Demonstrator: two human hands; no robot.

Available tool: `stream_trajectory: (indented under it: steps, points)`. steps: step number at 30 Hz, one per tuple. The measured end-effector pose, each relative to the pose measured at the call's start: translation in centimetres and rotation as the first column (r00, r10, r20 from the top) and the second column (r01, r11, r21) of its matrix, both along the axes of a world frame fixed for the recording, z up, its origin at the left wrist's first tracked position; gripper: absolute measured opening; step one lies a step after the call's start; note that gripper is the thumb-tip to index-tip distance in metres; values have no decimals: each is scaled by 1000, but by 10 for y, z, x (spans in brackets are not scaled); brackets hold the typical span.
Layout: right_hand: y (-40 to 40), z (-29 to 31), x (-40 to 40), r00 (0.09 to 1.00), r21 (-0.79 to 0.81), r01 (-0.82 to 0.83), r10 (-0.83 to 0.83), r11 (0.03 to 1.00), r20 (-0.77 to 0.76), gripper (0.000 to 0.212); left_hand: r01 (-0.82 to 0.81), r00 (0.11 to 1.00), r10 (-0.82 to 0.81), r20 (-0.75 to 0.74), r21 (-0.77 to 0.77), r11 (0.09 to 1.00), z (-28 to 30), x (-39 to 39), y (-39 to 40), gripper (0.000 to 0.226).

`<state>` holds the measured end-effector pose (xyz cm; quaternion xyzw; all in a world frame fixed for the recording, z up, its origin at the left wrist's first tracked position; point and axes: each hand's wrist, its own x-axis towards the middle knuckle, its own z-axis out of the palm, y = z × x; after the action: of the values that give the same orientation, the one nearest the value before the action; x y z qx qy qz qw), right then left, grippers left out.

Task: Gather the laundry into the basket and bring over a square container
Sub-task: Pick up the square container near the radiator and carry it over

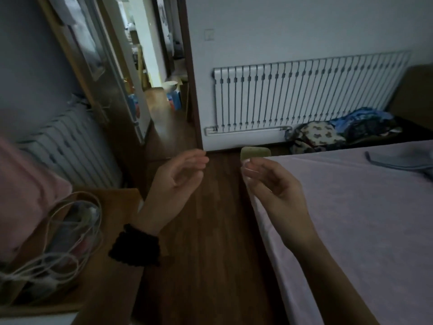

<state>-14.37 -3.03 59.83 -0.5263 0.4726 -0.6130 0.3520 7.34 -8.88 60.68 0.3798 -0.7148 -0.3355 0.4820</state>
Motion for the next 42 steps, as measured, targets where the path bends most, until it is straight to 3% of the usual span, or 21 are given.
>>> stream_trajectory:
  steps: [7,12,24,29,35,42]
  points:
    - [-205,-15,-8,981,31,184,-181,983,-64,33,190,981,-189,-37,35,981,-36,-24,-239,36]
    - [-354,-7,-3,949,39,312,-309,949,-69,33,278,959,-272,-84,77,957,-32,-27,-403,38]
    - [-667,-31,-36,945,96,325,-318,941,-75,34,336,938,-345,45,141,931,-41,-75,-728,36]
    - [-798,-55,-83,942,136,333,-336,933,1,30,332,918,-362,160,188,924,-52,-121,-861,34]
    - [-927,-57,-127,929,180,364,-370,914,0,32,363,889,-414,194,250,898,-48,-191,-992,33]
    - [-1035,-105,-187,791,302,582,-612,755,4,34,513,771,-593,232,325,794,-96,-288,-1135,33]
